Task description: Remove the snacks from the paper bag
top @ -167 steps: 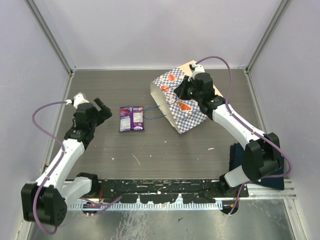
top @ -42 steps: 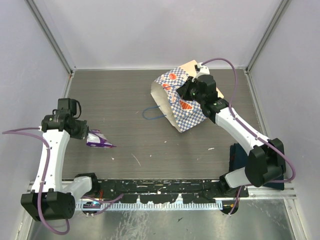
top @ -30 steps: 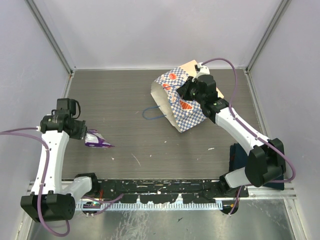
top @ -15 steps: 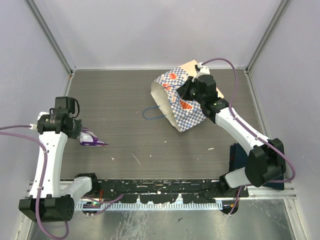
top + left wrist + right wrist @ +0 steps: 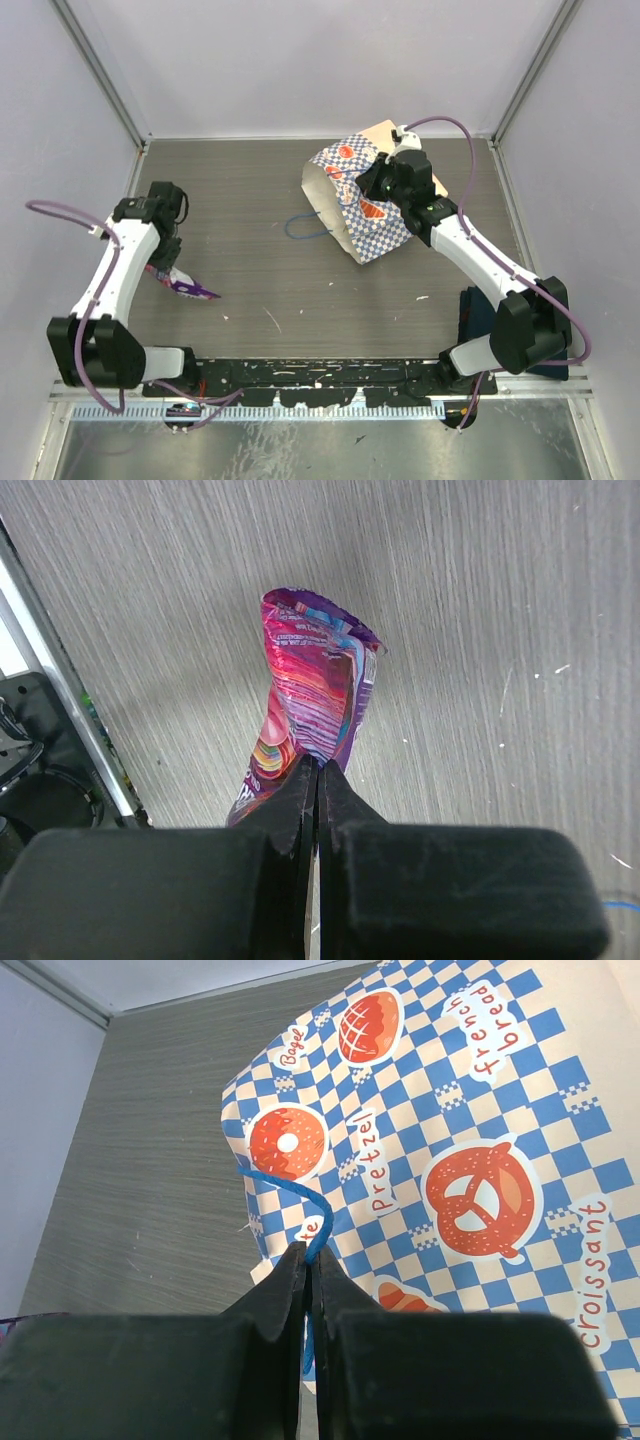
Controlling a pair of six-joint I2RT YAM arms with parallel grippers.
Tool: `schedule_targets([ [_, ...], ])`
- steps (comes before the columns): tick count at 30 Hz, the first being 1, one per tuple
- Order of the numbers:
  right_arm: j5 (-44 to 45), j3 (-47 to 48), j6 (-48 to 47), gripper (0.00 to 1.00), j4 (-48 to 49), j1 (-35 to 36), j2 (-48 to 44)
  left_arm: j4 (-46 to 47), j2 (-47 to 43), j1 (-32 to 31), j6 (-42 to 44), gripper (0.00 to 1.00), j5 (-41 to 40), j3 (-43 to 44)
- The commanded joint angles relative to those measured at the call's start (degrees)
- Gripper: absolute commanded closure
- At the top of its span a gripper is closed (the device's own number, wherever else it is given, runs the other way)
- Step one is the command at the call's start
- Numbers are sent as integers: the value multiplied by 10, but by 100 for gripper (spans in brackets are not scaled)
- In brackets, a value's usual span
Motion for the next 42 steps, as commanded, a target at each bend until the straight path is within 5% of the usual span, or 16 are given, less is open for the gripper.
schedule_targets([
  [1, 35, 14, 4, 99, 8, -3, -10, 4, 60, -8, -15, 100, -45, 49],
  [11, 40, 18, -4, 99, 4, -3, -7, -165, 295, -29, -47, 100, -126, 222],
  [40, 33, 23, -27, 99, -2, -3, -7, -138, 432, -35, -12, 100, -74, 336],
  [42, 33, 23, -27, 99, -2, -3, -5, -134, 434, -35, -11, 86, -70, 339],
])
